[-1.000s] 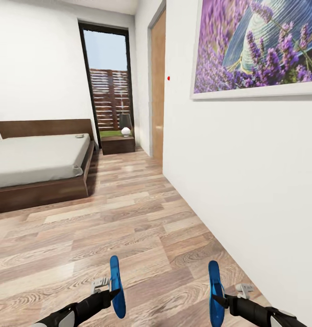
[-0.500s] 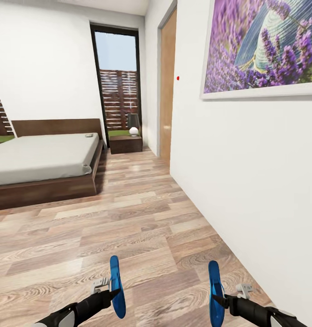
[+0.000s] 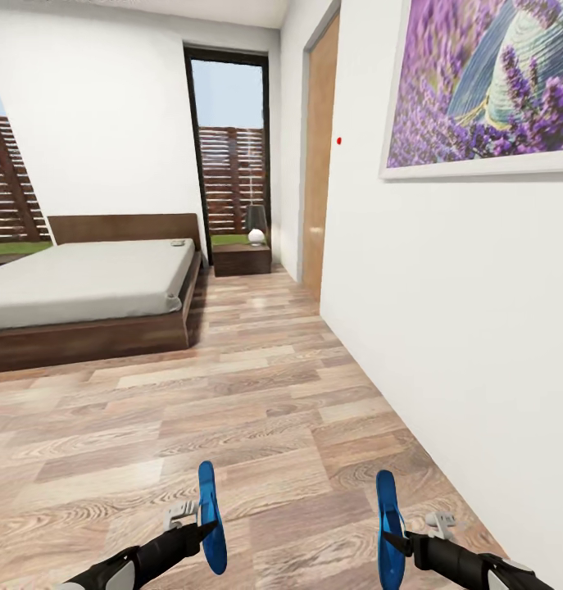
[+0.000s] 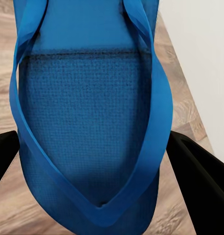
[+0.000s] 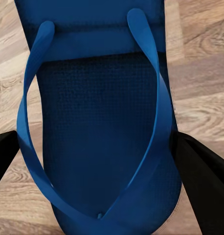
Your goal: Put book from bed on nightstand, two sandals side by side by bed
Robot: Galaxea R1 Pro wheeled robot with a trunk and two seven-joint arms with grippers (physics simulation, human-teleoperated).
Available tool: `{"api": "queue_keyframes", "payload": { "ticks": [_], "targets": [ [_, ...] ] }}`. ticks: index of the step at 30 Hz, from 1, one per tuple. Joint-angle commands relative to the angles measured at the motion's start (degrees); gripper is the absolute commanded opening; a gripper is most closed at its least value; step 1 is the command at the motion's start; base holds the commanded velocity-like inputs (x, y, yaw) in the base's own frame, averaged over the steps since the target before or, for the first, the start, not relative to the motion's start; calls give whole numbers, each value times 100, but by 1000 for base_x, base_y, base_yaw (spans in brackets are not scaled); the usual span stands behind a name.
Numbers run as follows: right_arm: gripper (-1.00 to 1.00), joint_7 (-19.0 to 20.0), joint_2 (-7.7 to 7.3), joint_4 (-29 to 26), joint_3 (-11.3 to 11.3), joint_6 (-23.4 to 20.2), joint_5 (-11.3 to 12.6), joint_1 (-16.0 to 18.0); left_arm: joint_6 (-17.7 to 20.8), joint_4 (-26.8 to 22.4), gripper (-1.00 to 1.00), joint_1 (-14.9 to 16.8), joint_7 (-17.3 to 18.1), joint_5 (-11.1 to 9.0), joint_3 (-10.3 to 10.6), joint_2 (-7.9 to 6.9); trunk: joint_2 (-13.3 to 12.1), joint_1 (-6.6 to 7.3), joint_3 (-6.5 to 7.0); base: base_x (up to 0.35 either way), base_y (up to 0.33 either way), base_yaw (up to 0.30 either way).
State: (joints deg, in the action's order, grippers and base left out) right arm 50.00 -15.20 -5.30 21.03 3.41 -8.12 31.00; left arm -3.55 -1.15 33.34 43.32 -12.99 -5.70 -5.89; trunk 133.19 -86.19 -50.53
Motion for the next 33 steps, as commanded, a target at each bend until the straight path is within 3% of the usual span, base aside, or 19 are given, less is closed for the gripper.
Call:
{"api": "queue_keyframes", "payload": {
  "ticks": [1,9,23,33],
  "targets": [
    [-100,14,-2,2,42,35,-59,3,-23,10,-100,5,19,34,-45,0,3,1,-6,0,0,179],
    [-100,9,-4,2,42,37,-59,3,-26,10,-100,5,19,34,-45,0,3,1,-6,22,-18,139],
    [-100,14,-5,2,42,37,-60,3,-25,10,-100,5,19,34,-45,0,3,1,-6,207,-192,21],
    [-100,14,-4,2,42,36,-62,3,-32,10,-100,2,19,34,-45,0,3,1,-6,27,-16,182]
  ]
}}
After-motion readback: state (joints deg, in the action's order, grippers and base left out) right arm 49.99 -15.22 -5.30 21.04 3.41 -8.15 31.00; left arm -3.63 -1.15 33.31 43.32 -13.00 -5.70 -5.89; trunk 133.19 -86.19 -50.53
